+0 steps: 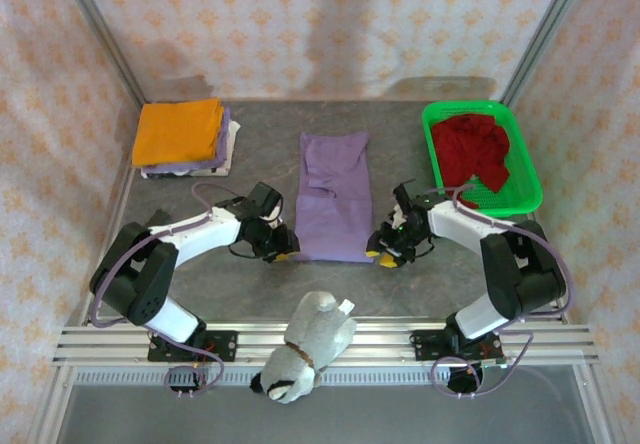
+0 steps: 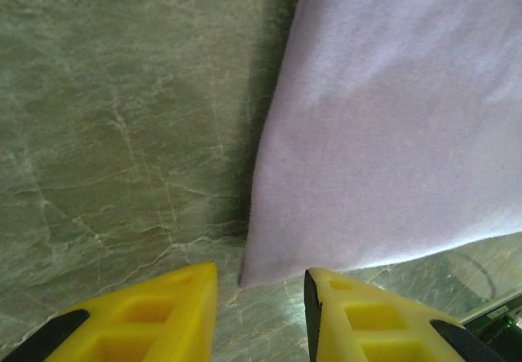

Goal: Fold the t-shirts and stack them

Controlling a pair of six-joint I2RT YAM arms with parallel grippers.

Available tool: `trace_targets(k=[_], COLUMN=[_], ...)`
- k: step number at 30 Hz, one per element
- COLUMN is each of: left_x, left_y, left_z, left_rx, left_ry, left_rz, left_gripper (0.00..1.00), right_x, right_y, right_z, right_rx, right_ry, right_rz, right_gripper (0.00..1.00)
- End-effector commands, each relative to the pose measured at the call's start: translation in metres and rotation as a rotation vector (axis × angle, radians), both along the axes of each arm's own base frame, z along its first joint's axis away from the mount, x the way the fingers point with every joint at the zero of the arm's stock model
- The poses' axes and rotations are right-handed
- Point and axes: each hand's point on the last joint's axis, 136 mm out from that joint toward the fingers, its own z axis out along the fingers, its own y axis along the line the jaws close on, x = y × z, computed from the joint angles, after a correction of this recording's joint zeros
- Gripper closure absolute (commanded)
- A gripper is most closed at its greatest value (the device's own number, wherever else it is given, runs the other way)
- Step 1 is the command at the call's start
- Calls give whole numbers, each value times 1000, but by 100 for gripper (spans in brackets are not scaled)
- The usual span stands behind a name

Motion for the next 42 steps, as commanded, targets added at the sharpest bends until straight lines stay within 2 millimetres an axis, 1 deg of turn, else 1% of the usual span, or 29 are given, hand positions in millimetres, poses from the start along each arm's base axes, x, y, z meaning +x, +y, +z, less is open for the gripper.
trace_targets(k=[1,3,8,11,14,20,24,28,33,36,39,42], left_x=[3,3,3,3,3,5,5,3,-1,-7,-17,-31], left_y=[-5,-6,-11,-13,-16,-21,-20,-19,-14,-11,-7,-4], left_z=[-3,-4,-9,-10,-10,-6,-4,-2,3,2,0,0], left_rx=[-10,-10,-22,-25,-38,-60,-56,-53,-37,-31,-28,-9], left_ry=[1,5,13,12,10,-3,-5,-8,-13,-4,12,29], left_rz=[17,15,14,14,19,27,23,18,15,14,4,-16], left_gripper=[66,66,70,70,73,83,86,89,95,100,100,100], right_x=[0,0,2,4,8,10,11,11,4,-4,-15,-32], right_y=[2,4,7,10,12,15,17,16,7,4,0,-6], right_z=[-5,-8,-15,-16,-16,-15,-11,-8,-6,-7,-6,-6], right_rx=[20,28,44,57,71,81,96,87,45,36,29,10], right_ry=[10,15,30,33,30,32,27,22,21,38,54,77], right_rz=[-15,-20,-23,-31,-39,-44,-47,-47,-50,-48,-52,-52], right_gripper=[57,57,58,58,59,69,74,81,92,99,100,100])
